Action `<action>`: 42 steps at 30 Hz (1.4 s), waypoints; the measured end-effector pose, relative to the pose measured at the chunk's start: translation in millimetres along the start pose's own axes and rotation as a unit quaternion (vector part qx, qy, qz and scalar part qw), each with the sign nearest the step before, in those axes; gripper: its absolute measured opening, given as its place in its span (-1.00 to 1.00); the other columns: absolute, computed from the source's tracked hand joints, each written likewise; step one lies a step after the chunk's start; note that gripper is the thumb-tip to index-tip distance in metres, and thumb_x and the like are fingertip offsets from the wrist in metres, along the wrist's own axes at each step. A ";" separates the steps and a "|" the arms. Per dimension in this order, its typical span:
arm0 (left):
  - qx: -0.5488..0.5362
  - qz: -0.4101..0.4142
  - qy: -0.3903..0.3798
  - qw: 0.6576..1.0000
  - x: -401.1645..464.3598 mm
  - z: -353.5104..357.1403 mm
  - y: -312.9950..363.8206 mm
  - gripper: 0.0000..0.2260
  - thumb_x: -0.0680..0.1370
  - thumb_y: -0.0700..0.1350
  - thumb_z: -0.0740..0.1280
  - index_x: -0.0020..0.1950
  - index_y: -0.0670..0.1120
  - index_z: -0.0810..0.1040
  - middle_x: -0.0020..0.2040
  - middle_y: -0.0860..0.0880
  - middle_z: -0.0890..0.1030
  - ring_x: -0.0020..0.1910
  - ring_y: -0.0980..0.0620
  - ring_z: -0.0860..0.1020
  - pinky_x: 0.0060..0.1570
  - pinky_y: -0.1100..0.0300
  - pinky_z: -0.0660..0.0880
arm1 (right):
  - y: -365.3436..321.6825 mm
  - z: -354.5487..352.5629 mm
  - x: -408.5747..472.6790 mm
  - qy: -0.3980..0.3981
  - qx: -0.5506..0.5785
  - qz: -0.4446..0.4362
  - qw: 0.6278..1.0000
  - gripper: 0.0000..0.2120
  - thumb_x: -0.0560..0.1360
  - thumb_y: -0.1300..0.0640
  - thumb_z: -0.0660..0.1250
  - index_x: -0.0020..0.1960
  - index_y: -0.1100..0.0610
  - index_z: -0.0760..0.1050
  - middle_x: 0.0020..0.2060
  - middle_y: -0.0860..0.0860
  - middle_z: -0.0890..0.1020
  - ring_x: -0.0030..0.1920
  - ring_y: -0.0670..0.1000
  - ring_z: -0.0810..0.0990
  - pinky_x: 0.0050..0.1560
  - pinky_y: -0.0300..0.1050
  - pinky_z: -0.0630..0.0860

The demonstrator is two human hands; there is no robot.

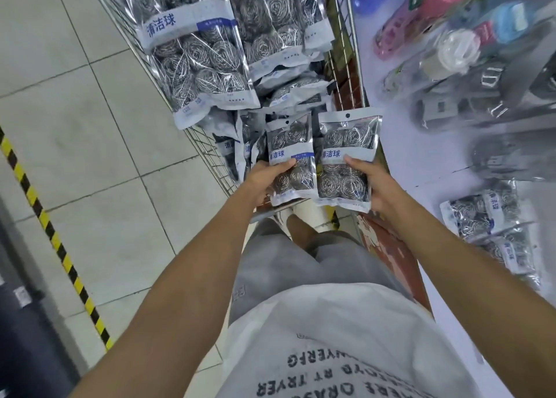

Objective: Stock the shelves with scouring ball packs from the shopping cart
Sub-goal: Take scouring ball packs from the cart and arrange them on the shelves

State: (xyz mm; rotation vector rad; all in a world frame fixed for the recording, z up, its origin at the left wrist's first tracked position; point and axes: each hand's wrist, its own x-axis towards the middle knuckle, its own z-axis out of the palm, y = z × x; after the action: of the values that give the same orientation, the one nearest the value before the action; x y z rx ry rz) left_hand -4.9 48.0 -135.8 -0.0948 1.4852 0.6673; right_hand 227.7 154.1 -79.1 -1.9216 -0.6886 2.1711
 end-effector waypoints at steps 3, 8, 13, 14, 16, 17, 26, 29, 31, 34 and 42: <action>-0.063 -0.001 -0.008 0.998 -21.8 -3.8 4.2 -0.46 0.47 -0.10 0.61 0.29 -0.17 0.38 0.00 -0.09 0.76 -0.08 -0.02 0.74 -0.25 0.15 0.60 | 1.1 -1.4 -15.2 0.004 0.026 -0.022 0.999 -0.25 0.29 0.01 0.70 0.40 0.14 0.53 0.21 0.20 0.70 0.20 0.26 0.69 0.12 0.25 0.65; -0.046 0.033 -0.027 0.998 -60.2 -7.9 8.1 -0.49 0.47 -0.18 0.60 0.27 -0.15 0.38 0.15 -0.20 0.71 0.01 -0.08 0.73 -0.18 0.10 0.66 | 1.4 -4.3 -53.8 0.005 0.070 -0.058 0.996 -0.26 0.29 0.03 0.69 0.41 0.09 0.52 0.25 0.20 0.67 0.25 0.26 0.66 0.27 0.35 0.57; 0.032 0.058 -0.056 0.996 -98.0 -12.2 -0.4 -0.51 0.40 -0.26 0.61 0.23 -0.06 0.49 0.24 -0.21 0.67 0.30 -0.24 0.61 0.37 -0.30 0.46 | 17.9 -11.9 -91.7 0.017 0.085 -0.087 0.992 -0.52 0.52 0.17 0.51 0.41 0.19 0.52 0.33 0.26 0.61 0.35 0.30 0.57 0.38 0.36 0.48; 0.037 0.059 -0.065 0.995 -104.4 -13.7 -2.5 -0.51 0.40 -0.28 0.60 0.24 -0.06 0.50 0.23 -0.20 0.68 0.30 -0.24 0.61 0.39 -0.32 0.45 | 23.9 -12.9 -100.1 0.028 0.087 -0.094 0.991 -0.56 0.52 0.20 0.49 0.38 0.20 0.55 0.32 0.27 0.61 0.36 0.32 0.56 0.39 0.38 0.47; 0.041 0.052 -0.095 0.993 -117.9 -16.9 -7.4 -0.41 0.38 -0.30 0.59 0.36 -0.15 0.47 0.27 -0.23 0.66 0.33 -0.25 0.59 0.41 -0.34 0.42 | 39.1 -16.8 -118.0 0.054 0.101 -0.106 0.988 -0.61 0.51 0.21 0.49 0.32 0.22 0.59 0.28 0.28 0.63 0.35 0.35 0.56 0.40 0.38 0.45; 0.047 0.051 -0.111 0.991 -124.5 -18.8 -10.6 -0.37 0.38 -0.31 0.58 0.41 -0.19 0.45 0.27 -0.24 0.66 0.34 -0.26 0.58 0.41 -0.35 0.42 | 48.2 -18.6 -127.3 0.063 0.113 -0.111 0.985 -0.60 0.51 0.20 0.50 0.32 0.23 0.59 0.27 0.28 0.64 0.35 0.35 0.56 0.40 0.37 0.46; 0.167 0.102 -0.181 0.964 -169.3 -0.6 -36.5 -0.42 0.39 -0.28 0.57 0.39 -0.16 0.50 0.16 -0.16 0.73 0.16 -0.20 0.70 0.18 -0.22 0.63 | 145.9 -39.9 -200.6 0.154 0.243 -0.130 0.949 -0.45 0.36 0.11 0.63 0.31 0.17 0.60 0.20 0.21 0.69 0.18 0.26 0.67 0.29 0.39 0.54; 0.199 0.133 -0.191 0.952 -176.9 13.7 -53.7 -0.45 0.41 -0.28 0.59 0.36 -0.12 0.54 0.24 -0.20 0.69 0.23 -0.22 0.66 0.30 -0.24 0.55 | 176.3 -49.0 -230.1 0.198 0.272 -0.170 0.926 -0.52 0.35 0.15 0.61 0.23 0.10 0.60 0.12 0.11 0.74 0.17 0.17 0.68 0.10 0.14 0.66; 0.228 0.145 -0.201 0.941 -184.1 27.5 -62.8 -0.41 0.41 -0.24 0.61 0.40 -0.11 0.53 0.30 -0.19 0.66 0.33 -0.23 0.59 0.40 -0.25 0.46 | 196.2 -57.0 -246.5 0.208 0.301 -0.183 0.912 -0.50 0.36 0.17 0.60 0.27 0.13 0.58 0.15 0.15 0.72 0.20 0.20 0.67 0.15 0.18 0.64; 0.271 0.146 -0.229 0.924 -193.3 51.8 -78.2 -0.41 0.37 -0.18 0.62 0.39 -0.11 0.57 0.31 -0.17 0.66 0.34 -0.19 0.59 0.40 -0.18 0.48 | 228.0 -69.2 -268.6 0.228 0.338 -0.192 0.893 -0.53 0.43 0.19 0.58 0.31 0.15 0.58 0.19 0.16 0.71 0.27 0.24 0.64 0.34 0.29 0.54; 0.317 0.139 -0.272 0.898 -229.3 126.1 -153.3 -0.57 0.47 -0.31 0.55 0.31 -0.10 0.60 0.11 -0.10 0.75 0.03 -0.03 0.74 -0.23 0.23 0.66 | 330.0 -114.8 -334.7 0.277 0.422 -0.181 0.844 -0.63 0.45 0.15 0.57 0.22 0.18 0.64 0.18 0.13 0.71 0.17 0.17 0.67 0.15 0.15 0.63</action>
State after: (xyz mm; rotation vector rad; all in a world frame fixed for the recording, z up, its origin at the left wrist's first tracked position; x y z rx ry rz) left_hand 190.7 -101.2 41.5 0.7646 1.1060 0.3573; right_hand 451.9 -248.4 68.5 -1.5921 0.0426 1.2326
